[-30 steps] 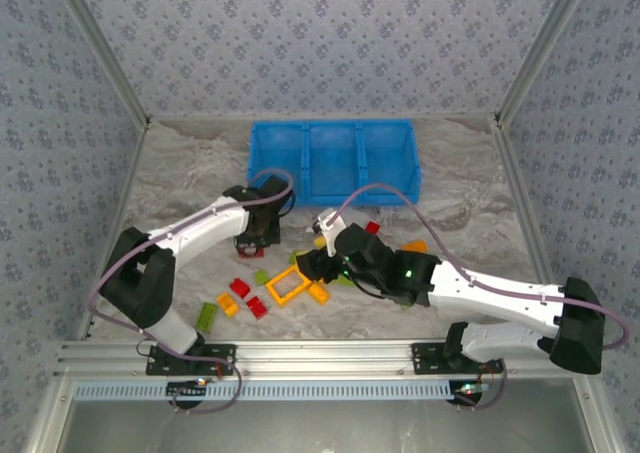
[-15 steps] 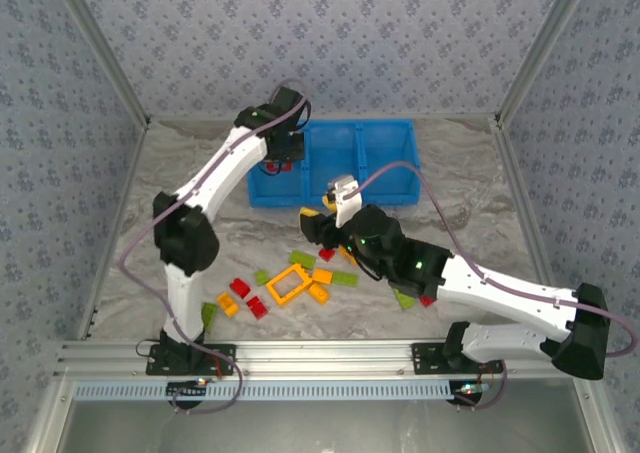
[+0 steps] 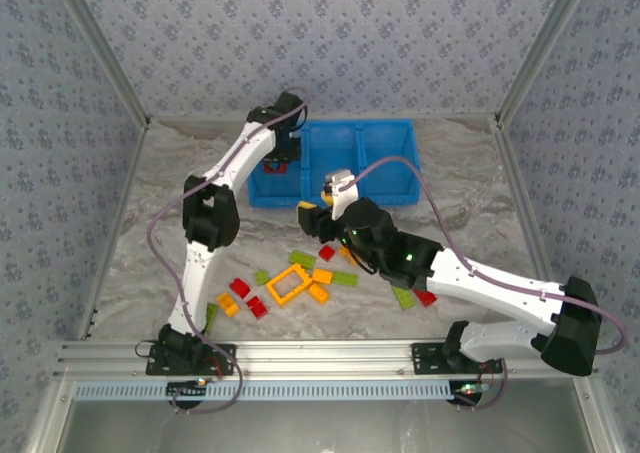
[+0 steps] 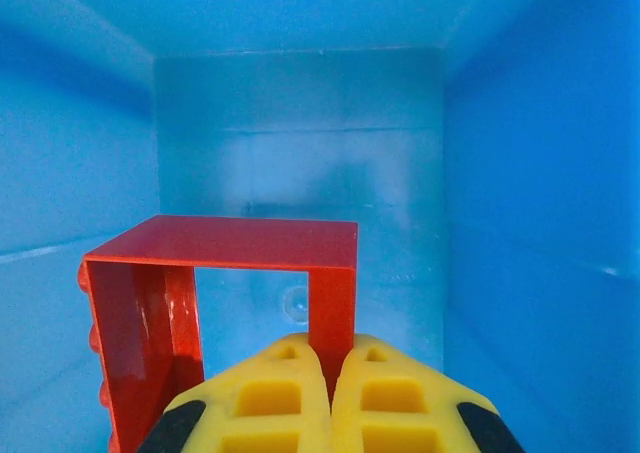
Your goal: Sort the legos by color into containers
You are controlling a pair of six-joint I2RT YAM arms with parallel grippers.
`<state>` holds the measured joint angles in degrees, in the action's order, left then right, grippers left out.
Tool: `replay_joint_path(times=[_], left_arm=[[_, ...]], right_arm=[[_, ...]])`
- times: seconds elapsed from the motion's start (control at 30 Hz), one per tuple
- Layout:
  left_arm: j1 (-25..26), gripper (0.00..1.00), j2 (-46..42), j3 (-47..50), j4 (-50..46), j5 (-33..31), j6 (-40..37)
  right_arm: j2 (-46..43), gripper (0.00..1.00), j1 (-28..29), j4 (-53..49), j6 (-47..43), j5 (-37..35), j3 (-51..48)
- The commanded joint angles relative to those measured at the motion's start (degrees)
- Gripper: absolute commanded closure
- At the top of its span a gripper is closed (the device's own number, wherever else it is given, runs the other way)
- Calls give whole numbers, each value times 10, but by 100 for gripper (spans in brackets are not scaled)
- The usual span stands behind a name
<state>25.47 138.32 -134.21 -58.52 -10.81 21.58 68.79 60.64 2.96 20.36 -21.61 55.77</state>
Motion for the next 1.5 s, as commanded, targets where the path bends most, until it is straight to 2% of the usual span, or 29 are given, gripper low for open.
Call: replay_joint_path(times=[0.0,0.47,0.5,0.57,0.63,0.73,0.83,0.9,0.97,1.03,1.1,1.27,1.37,1.47], left_arm=[[-4,100,22,-35,4,-19,-20],[-9,100,84,-87,23,-59,-44],[-9,96,86,-89,23,-57,-44],[-9,79,86,-89,20,-51,-43],[-9,70,83,-89,14,-49,-41],[-7,62,68,-87,7,-44,-33],[-3,61,46,-85,0,-44,-26],[3,61,25,-84,-6,-45,-20],[11,59,-7,-83,-17,-53,-7],[19,55,-50,-66,-23,-65,11],[30,51,-114,-14,-8,-68,31],[87,42,-344,236,91,-31,73],[147,36,-470,383,146,9,77],[201,36,-575,522,192,62,111]], right_arm=[[-2,42,-2,0,18,9,3],[-34,41,-2,-29,53,12,-38],[-36,41,-2,-33,57,10,-41],[-45,41,-1,-52,69,-1,-45],[-53,41,-2,-77,77,-10,-49],[-65,41,-2,-121,94,-28,-50],[-75,41,-3,-185,119,-54,-45],[-78,40,-7,-264,158,-84,-31],[-68,39,-25,-414,253,-108,1],[-52,40,-51,-526,316,-84,17],[-38,42,-66,-579,344,-42,9],[-17,42,-64,-598,382,46,-57],[1,38,-67,-581,390,67,-92],[19,37,-72,-567,398,69,-116]])
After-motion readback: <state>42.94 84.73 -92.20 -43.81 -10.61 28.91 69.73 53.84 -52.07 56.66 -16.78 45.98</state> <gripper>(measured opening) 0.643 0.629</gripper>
